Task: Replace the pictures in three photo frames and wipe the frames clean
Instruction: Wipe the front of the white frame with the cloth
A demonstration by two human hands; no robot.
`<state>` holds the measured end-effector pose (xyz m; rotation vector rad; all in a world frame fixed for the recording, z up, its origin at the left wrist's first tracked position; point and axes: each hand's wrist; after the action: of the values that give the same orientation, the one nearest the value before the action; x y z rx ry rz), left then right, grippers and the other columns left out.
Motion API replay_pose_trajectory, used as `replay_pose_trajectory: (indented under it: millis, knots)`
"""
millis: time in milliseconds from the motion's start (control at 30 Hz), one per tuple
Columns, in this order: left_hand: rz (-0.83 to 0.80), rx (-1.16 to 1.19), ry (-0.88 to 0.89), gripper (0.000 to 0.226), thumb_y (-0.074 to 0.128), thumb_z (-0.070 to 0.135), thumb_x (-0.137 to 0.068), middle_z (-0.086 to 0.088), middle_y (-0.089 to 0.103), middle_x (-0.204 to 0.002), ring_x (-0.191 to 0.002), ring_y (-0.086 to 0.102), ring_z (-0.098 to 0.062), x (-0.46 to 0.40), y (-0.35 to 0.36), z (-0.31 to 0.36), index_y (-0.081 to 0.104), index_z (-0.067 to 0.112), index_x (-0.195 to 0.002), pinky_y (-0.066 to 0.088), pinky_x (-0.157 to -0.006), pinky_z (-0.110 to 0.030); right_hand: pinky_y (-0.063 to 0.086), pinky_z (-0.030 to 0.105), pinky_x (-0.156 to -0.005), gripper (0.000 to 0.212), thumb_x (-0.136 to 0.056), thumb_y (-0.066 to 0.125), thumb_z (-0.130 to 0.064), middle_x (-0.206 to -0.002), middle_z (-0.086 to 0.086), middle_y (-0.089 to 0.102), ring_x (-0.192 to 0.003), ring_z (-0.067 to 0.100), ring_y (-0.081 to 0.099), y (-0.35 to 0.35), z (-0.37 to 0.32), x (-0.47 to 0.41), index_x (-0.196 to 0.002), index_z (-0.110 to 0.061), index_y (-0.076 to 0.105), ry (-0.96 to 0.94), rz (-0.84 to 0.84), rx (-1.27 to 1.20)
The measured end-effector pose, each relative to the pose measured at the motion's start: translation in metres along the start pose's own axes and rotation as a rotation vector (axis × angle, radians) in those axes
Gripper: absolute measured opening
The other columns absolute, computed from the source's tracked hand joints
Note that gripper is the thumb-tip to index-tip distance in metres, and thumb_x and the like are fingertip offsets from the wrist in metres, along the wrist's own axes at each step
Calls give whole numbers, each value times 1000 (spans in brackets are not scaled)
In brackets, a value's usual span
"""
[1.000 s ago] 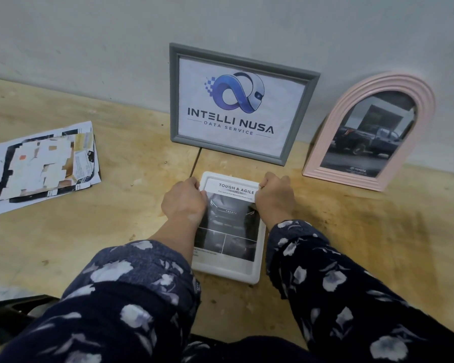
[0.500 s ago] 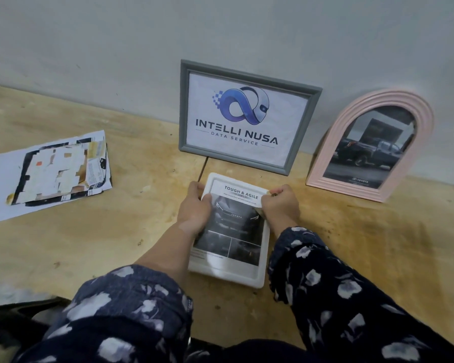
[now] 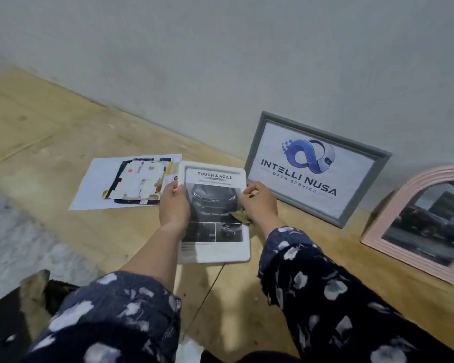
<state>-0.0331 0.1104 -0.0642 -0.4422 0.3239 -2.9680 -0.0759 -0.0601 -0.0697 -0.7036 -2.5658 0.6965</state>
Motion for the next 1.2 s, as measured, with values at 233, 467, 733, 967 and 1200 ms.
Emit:
replay_pose_trajectory:
  millis: [233,467,733,967,1200]
  knots:
    - [262,103,78,33,38,24,-98,-6,61,-119,-108,55,-31,-54,-87,27,58,13,-122,42,-95,-38,45,27,-65,16,-86,54,-12,-85,-6,61,-64,7,53,34,-18,-24,-86,-26,62,5,-40,29]
    - [269,129,69,28,41,19,-97,-15,63,-115,-89,54,-24,-89,-120,19,61,12,-115,42,-84,-33,49,20,-60,18,-89,53,-20,-115,4,61,-74,13,63,80,-39,-62,-92,-24,70,-93,-3,49]
    - [201,124,63,25,38,17,-99,-3,61,-104,-86,54,-19,-107,-118,13,59,19,-113,41,-75,-29,45,39,-94,34,-91,42,-16,-128,2,50,-116,29,46,102,-17,-61,-111,-28,66,-167,-214,602]
    - [55,123,69,30,36,16,-98,-2,57,-107,-96,48,-22,-107,-77,34,56,12,-121,35,-83,-29,46,38,-91,39,-99,29,-33,-105,3,63,-105,27,58,80,-53,-47,-109,-19,65,-114,-129,112]
    - [-222,98,134,28,37,17,-99,-4,57,-97,-90,46,-21,-68,19,64,58,11,-116,37,-78,-31,48,36,-80,50,-99,23,-41,-95,10,62,-85,24,57,-11,-54,-33,-99,-10,62,134,39,-306]
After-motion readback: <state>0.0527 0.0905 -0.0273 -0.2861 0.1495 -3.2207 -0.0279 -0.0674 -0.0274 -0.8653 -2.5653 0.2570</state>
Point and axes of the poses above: each hand's wrist, its own x-axis away from the middle knuckle, its own y-axis out of the palm, z = x × y
